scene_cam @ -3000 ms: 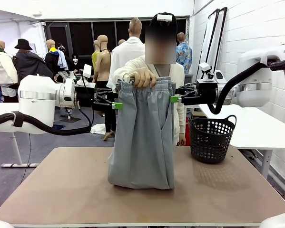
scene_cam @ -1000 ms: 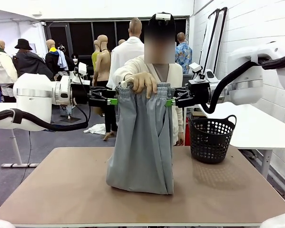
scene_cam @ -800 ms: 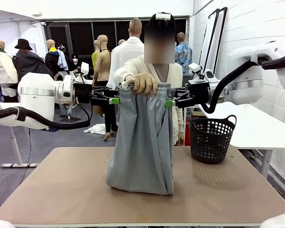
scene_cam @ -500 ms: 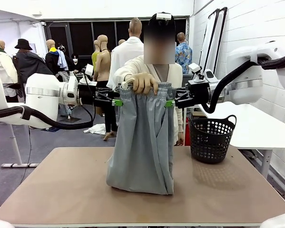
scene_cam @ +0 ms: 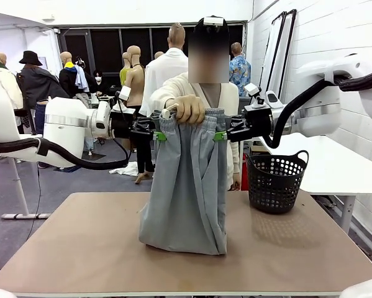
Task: Fold the training pants.
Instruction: Release the ends of the Training pants and then grab the overlapped ends.
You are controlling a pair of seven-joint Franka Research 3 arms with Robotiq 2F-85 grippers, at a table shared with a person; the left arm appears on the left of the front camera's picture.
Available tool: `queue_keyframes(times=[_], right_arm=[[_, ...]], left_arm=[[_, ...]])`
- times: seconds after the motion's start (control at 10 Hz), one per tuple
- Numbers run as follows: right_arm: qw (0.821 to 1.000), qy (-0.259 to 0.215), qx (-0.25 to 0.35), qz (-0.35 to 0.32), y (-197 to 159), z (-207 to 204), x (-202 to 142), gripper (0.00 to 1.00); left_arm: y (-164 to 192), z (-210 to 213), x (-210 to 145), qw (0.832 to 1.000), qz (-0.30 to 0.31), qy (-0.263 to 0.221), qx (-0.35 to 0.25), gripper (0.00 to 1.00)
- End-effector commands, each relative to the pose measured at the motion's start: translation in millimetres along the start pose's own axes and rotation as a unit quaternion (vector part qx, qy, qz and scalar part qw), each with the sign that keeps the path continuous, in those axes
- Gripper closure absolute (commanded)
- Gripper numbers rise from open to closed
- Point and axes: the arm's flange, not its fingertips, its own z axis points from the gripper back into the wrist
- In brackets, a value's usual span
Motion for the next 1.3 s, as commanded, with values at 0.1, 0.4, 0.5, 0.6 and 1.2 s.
queue_keyframes(times=[0.1,0.4,0.5,0.6,1.2], right_arm=[[1.000,0.008,0.005,-0.021,-10,-16,3,0.00],[0.999,-0.005,0.027,-0.031,-4,-3,-2,0.00],[0.999,-0.004,0.030,-0.035,2,2,-4,0.00],[0.998,-0.009,0.043,-0.038,6,3,-6,0.00],[0.997,-0.014,0.066,-0.038,25,11,-12,0.00]], left_arm=[[3,-5,4,1.000,0.001,0.002,-0.019,0.00],[1,-5,4,1.000,0.000,0.003,-0.020,0.00],[1,-6,4,1.000,0.003,0.003,-0.019,0.00],[0,-8,4,1.000,0.004,0.004,-0.019,0.00],[-3,-13,3,1.000,0.006,0.010,-0.019,0.00]])
